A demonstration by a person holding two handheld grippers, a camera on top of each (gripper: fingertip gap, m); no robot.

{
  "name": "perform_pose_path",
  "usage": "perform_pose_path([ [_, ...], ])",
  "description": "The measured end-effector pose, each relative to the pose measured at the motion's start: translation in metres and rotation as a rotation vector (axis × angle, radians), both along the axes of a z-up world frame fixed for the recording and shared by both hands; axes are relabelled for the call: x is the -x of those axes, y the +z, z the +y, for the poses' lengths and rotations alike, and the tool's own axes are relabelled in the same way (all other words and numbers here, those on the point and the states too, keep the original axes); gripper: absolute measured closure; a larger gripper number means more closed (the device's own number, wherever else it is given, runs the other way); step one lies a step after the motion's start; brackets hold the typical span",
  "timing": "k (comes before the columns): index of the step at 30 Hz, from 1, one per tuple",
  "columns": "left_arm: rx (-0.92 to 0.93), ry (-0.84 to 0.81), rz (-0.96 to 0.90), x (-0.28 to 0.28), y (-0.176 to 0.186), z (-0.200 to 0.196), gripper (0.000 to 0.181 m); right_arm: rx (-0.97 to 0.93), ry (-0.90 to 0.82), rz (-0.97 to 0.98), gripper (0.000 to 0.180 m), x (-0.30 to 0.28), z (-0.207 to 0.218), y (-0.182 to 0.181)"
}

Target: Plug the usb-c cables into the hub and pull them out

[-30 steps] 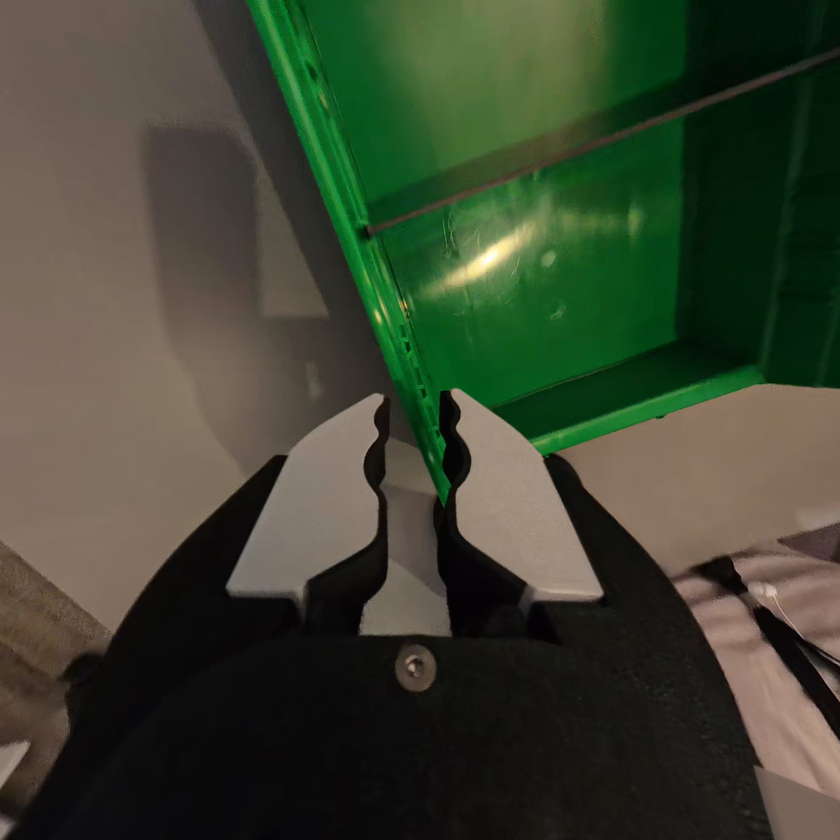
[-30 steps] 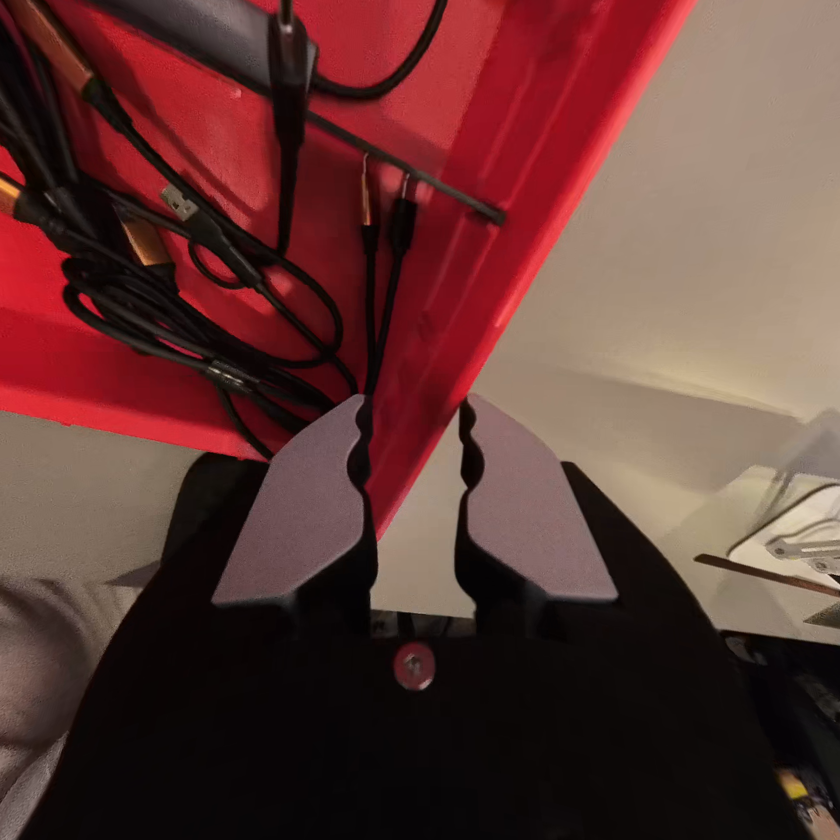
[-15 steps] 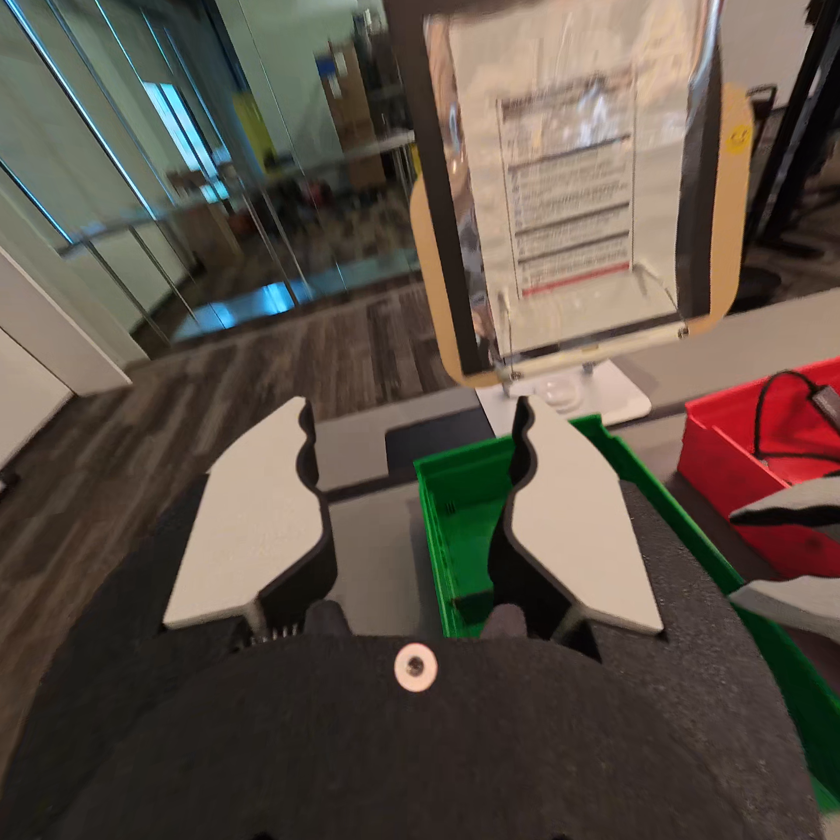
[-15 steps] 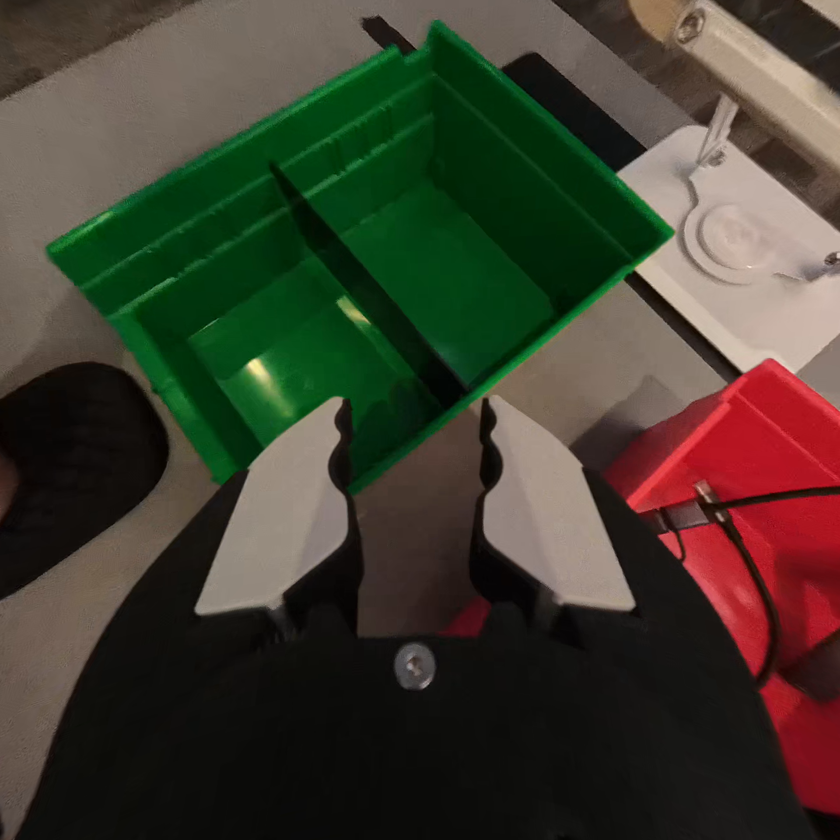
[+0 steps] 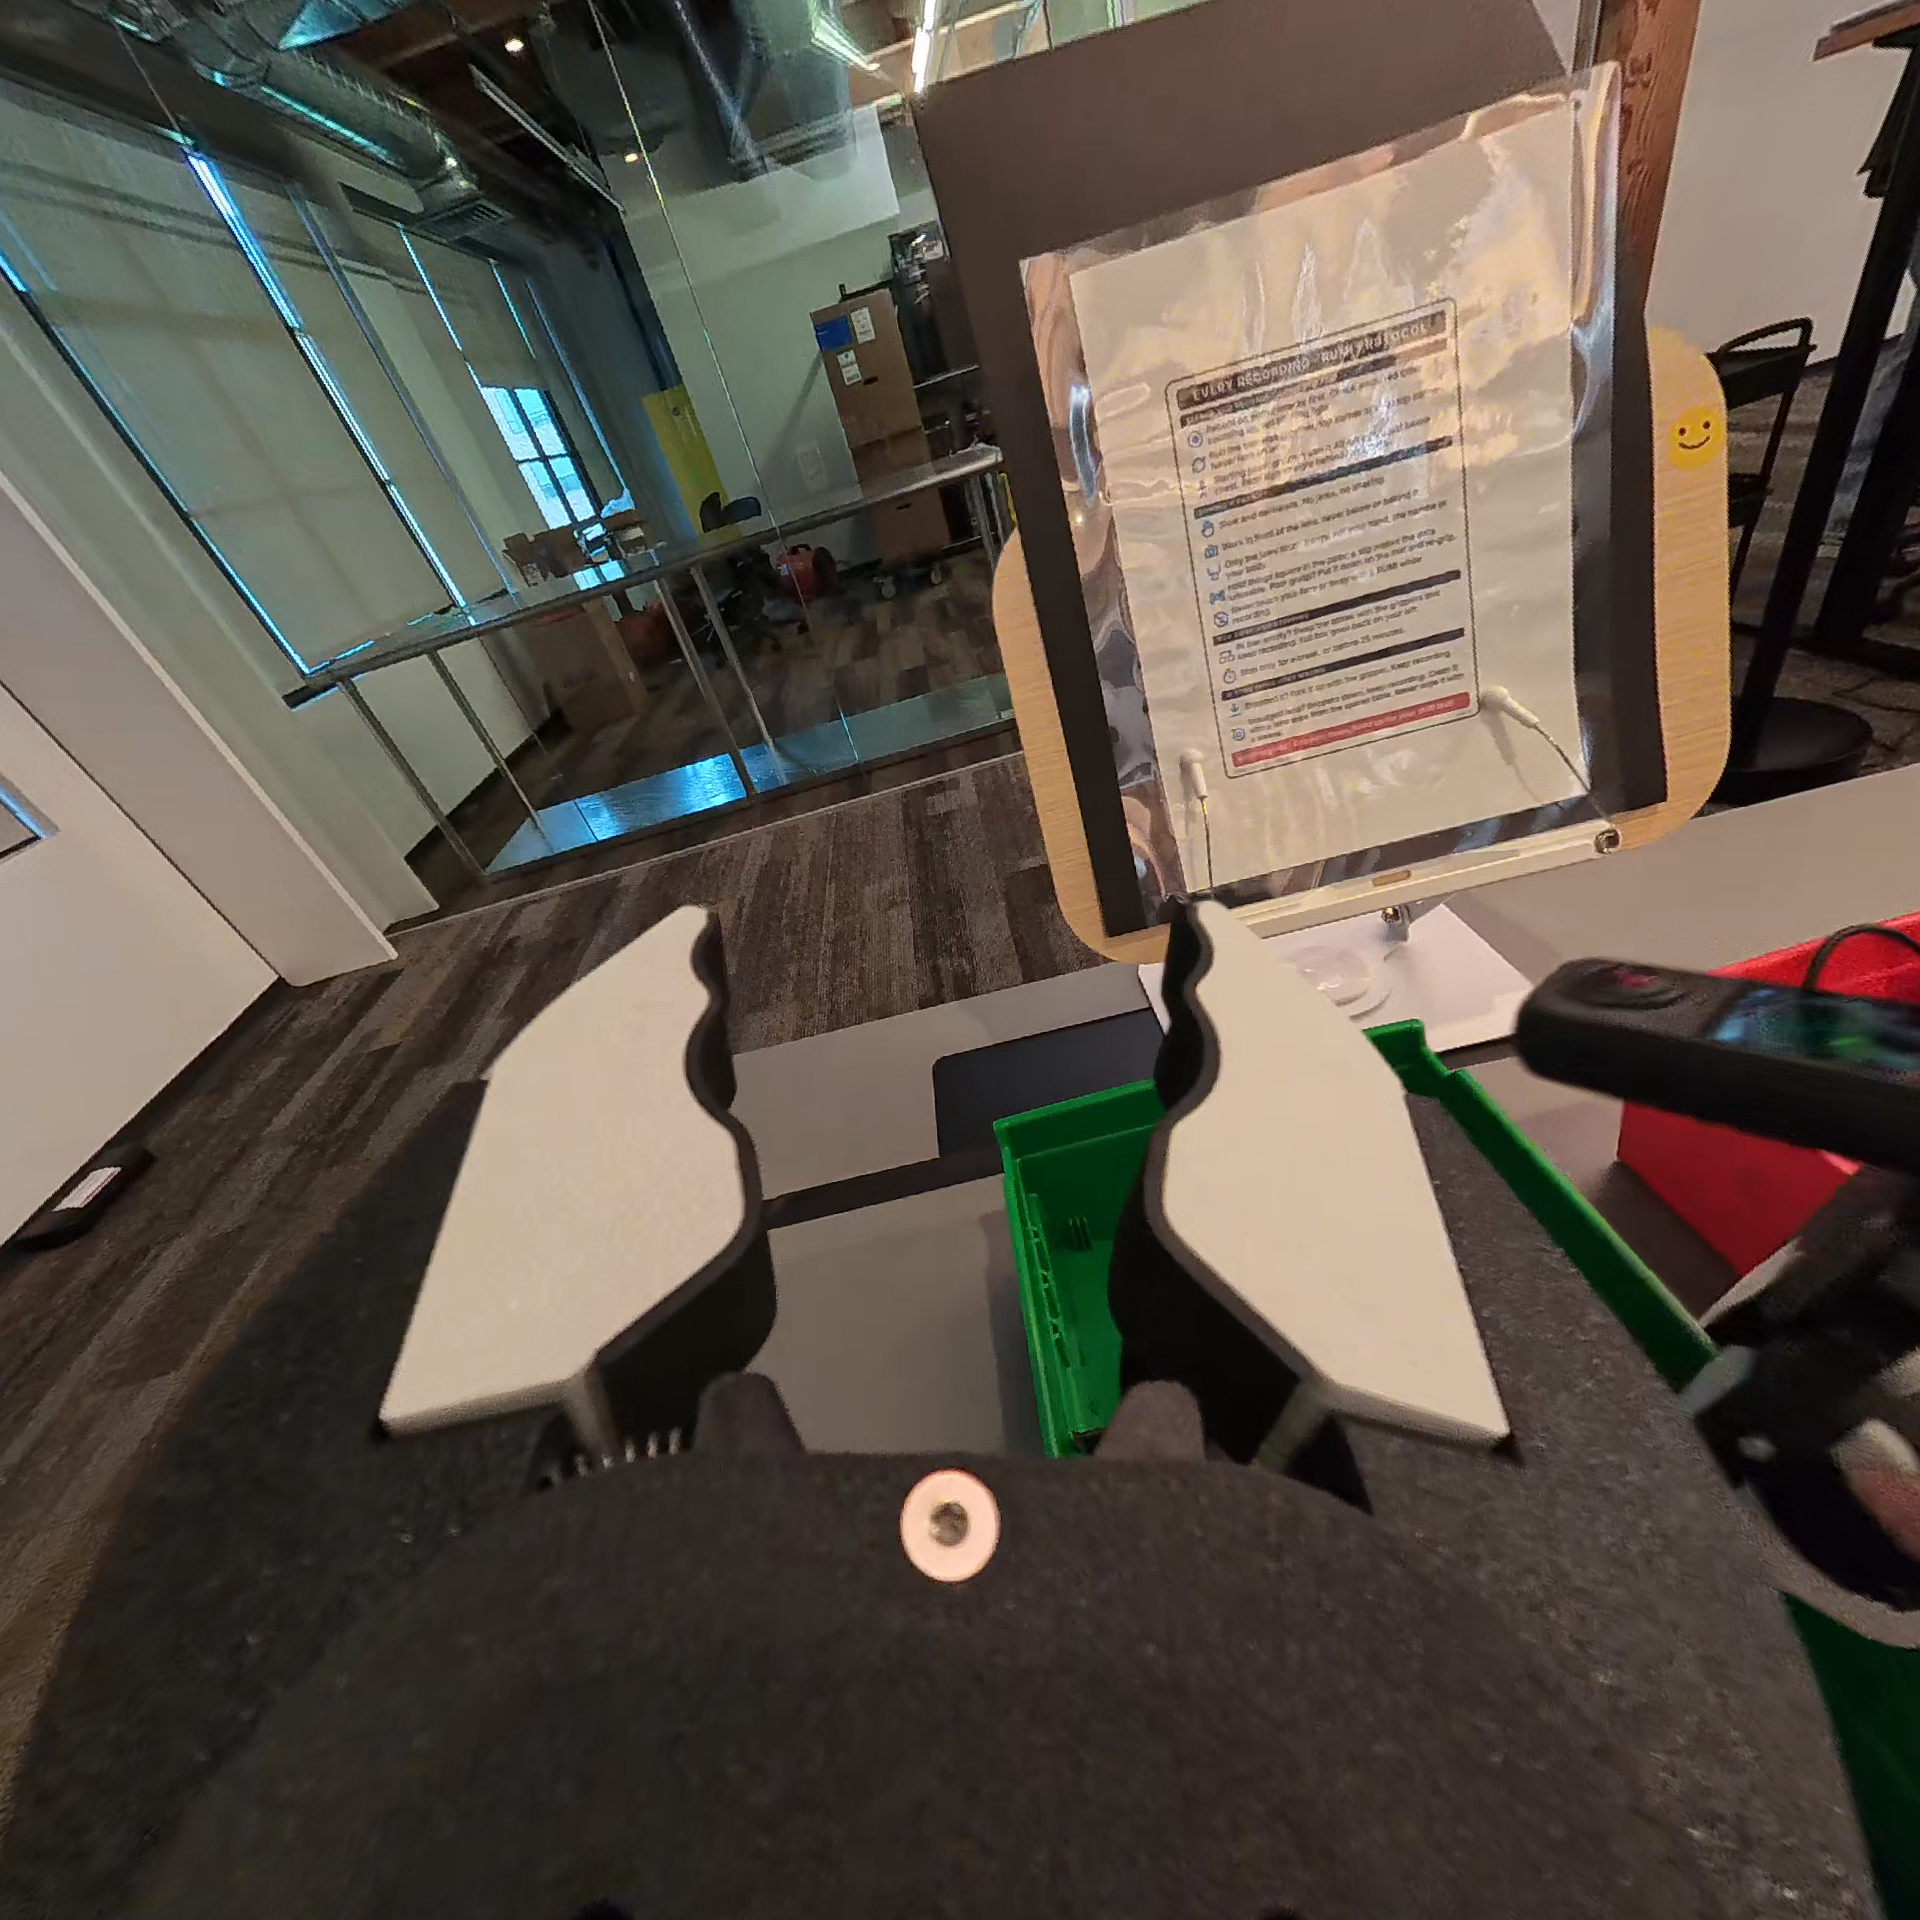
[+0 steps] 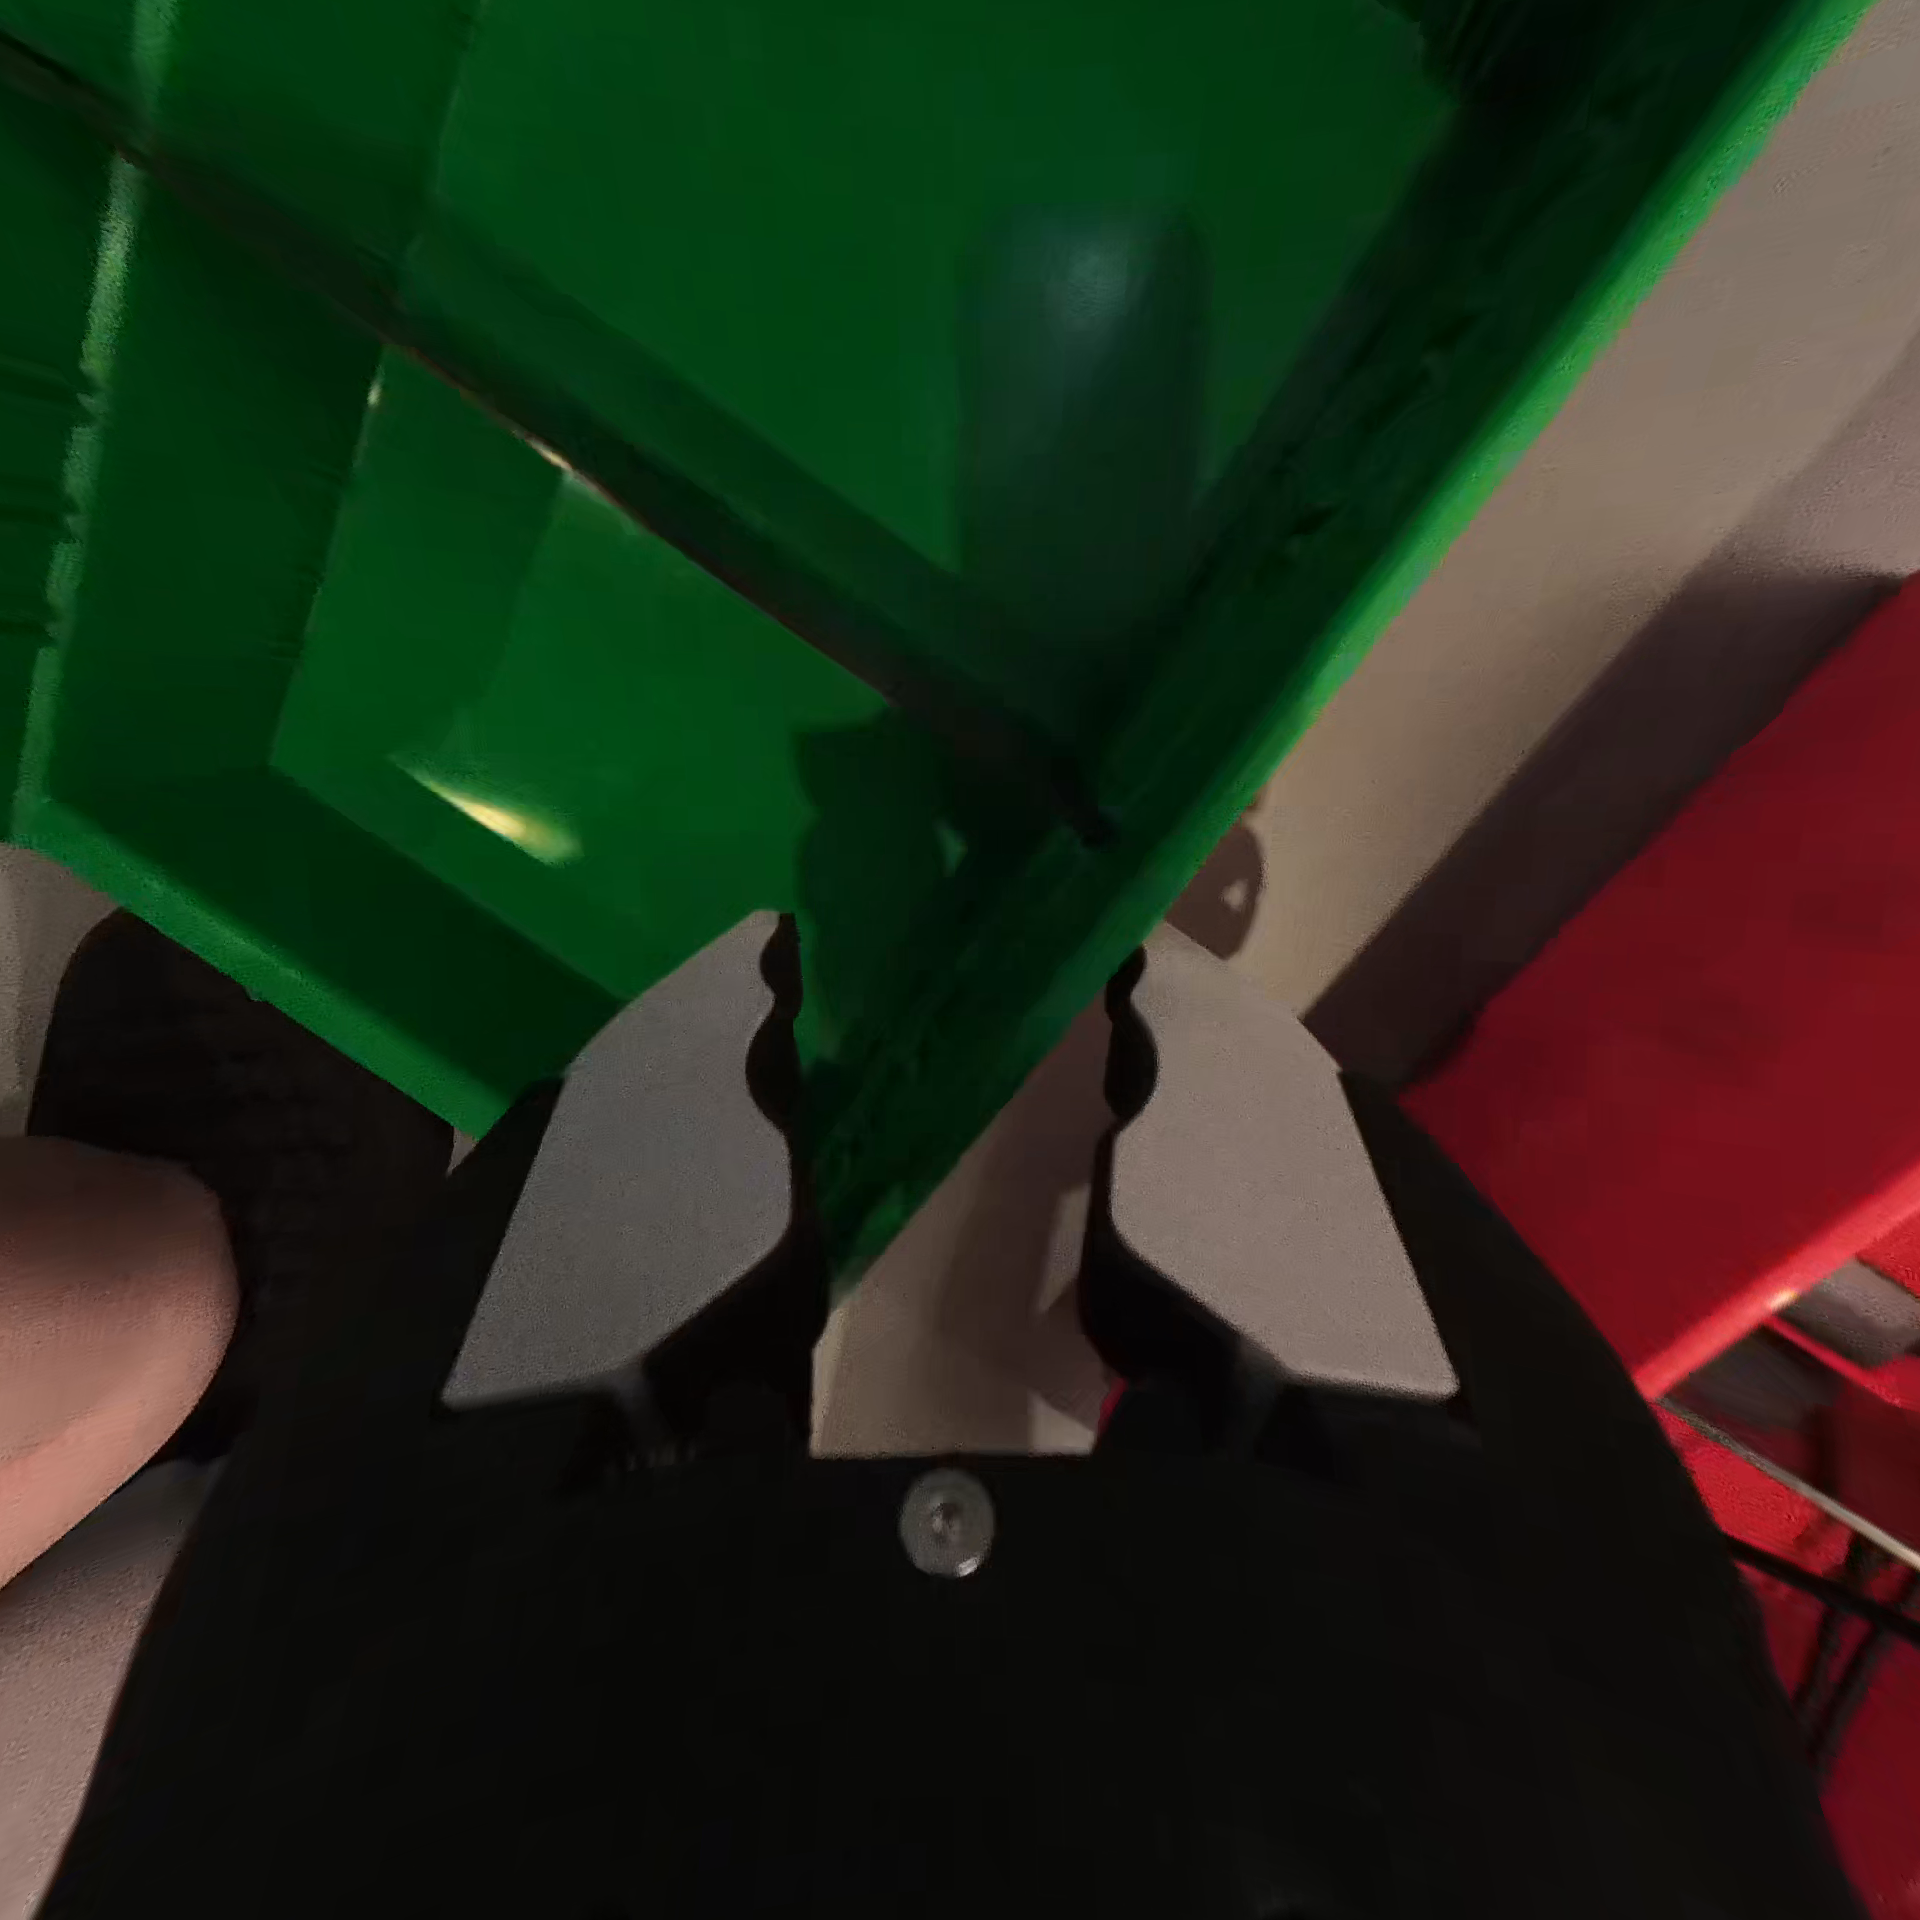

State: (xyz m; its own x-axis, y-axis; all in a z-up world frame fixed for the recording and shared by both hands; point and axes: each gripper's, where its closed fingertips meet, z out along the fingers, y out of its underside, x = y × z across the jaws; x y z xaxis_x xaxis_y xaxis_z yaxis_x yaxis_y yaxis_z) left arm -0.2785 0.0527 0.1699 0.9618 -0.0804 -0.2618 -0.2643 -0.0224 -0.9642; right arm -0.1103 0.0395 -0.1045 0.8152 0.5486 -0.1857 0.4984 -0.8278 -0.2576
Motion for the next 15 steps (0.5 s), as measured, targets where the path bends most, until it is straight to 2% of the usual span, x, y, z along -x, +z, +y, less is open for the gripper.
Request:
perform_pose_path([
  [3, -0.008, -0.010, -0.014, 0.000, 0.003, -0.003, 0.101, 0.074, -0.039, -0.154, 0.126, -0.007, 0.000, -0.018],
  [6, -0.008, -0.026, -0.025, 0.000, 0.004, -0.006, 0.101, 0.117, -0.103, -0.229, 0.130, -0.012, 0.002, -0.032],
  [11, 0.049, -0.081, -0.051, -0.004, -0.004, -0.007, 0.104, 0.174, -0.189, -0.079, 0.162, -0.004, 0.006, -0.038],
  [15, 0.114, -0.116, -0.047, -0.004, -0.015, -0.009, 0.102, 0.190, -0.219, -0.048, 0.167, -0.004, 0.007, -0.038],
])
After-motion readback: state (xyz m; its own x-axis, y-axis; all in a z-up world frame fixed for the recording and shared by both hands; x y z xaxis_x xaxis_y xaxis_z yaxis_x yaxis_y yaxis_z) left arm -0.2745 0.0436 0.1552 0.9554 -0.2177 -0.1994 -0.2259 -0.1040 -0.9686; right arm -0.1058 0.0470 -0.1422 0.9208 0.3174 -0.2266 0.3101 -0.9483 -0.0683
